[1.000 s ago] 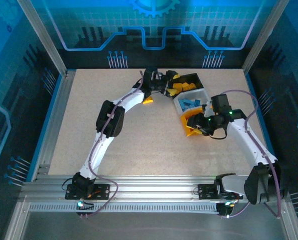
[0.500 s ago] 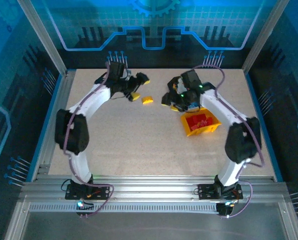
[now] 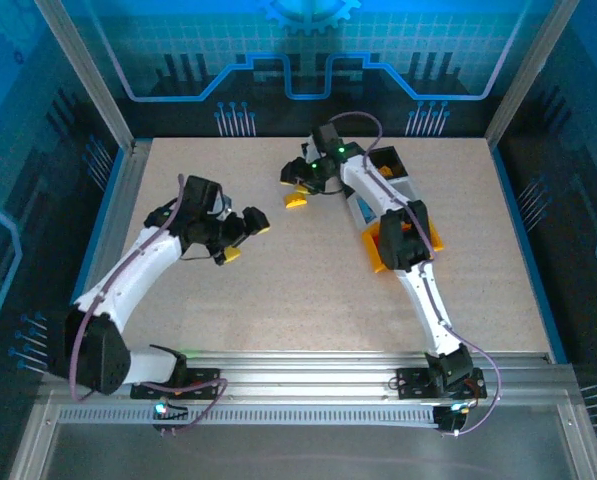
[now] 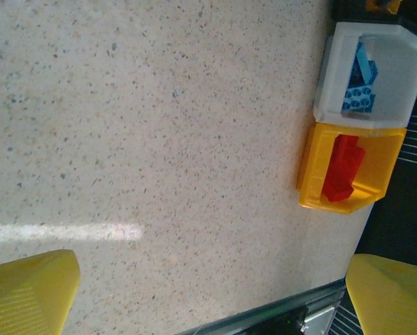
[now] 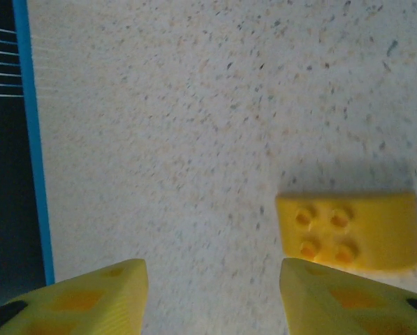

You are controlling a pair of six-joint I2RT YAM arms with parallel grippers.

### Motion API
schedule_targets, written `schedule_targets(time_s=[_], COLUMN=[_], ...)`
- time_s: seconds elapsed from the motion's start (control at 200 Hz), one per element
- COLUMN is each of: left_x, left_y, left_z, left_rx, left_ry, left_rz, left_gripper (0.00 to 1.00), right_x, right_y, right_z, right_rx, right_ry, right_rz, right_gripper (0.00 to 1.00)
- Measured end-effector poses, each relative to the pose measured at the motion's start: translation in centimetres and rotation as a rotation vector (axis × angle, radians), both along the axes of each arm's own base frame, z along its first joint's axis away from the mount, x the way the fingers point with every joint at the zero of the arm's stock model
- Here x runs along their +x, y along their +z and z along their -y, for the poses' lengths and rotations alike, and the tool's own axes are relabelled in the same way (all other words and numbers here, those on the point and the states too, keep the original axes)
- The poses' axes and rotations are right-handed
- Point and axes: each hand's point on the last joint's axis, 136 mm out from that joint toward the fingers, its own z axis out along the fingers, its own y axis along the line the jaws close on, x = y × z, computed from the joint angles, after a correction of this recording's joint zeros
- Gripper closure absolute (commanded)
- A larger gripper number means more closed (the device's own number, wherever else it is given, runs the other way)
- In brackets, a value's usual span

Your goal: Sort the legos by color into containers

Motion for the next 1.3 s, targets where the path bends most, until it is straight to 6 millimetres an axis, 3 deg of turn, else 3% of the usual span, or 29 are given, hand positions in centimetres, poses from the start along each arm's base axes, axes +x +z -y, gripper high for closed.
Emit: schedule_targets(time_s=[0.165,0.38,0.515,0.625,0.79,0.905,1.01,1.076,1.131,1.216,1.296], left_x=[-1.9,-2.7,-2.7,-2.8,-2.8,-2.4,-1.7,-1.1,-0.5,0.1,0.4], left_y=[-0.9,-1.4,-1.4,-1.9,-2.8,-2.7,-3.0,-3.3,-3.5,-3.5,-3.1], left_z=[-0.5,-0.7,-0.7,-1.1,-1.8,-1.8,-1.6,-1.5,-1.3,-1.2,-1.2], left_rx=[0.017,0.036,0.039,0.043,0.045,0.046,0.046,0.048,0.043,0.031,0.024], left_ry=[-0.013,-0.035,-0.042,-0.041,-0.023,-0.032,-0.048,-0.057,-0.061,-0.061,-0.057], left_rz=[-0.029,-0.05,-0.044,-0.041,-0.052,-0.03,-0.028,-0.038,-0.046,-0.051,-0.043], left_gripper=[0.01,0.01,0.01,0.01,0.01,0.01,0.01,0.01,0.01,0.01,0.01], right_x=[0.8,1.3,0.2,-3.3,-11.9,-17.0,-19.4,-19.8,-19.5,-17.8,-16.2], right_y=[-2.8,-2.5,-2.8,-2.9,-1.7,2.2,6.6,8.3,8.5,7.0,4.1], right_z=[-0.5,-1.2,-1.2,-0.5,1.7,3.0,3.2,3.0,3.0,2.7,2.6], right_rx=[0.001,0.04,0.029,-0.025,-0.125,-0.157,-0.163,-0.172,-0.201,-0.288,-0.406], right_ry=[-0.005,-0.002,0.023,0.069,0.142,0.185,0.222,0.26,0.301,0.398,0.51], right_rz=[-0.014,-0.011,-0.033,-0.097,-0.215,-0.191,-0.097,-0.017,0.031,0.11,0.194], right_gripper=[0.46,0.47,0.47,0.47,0.47,0.45,0.36,0.25,0.17,0.12,0.1])
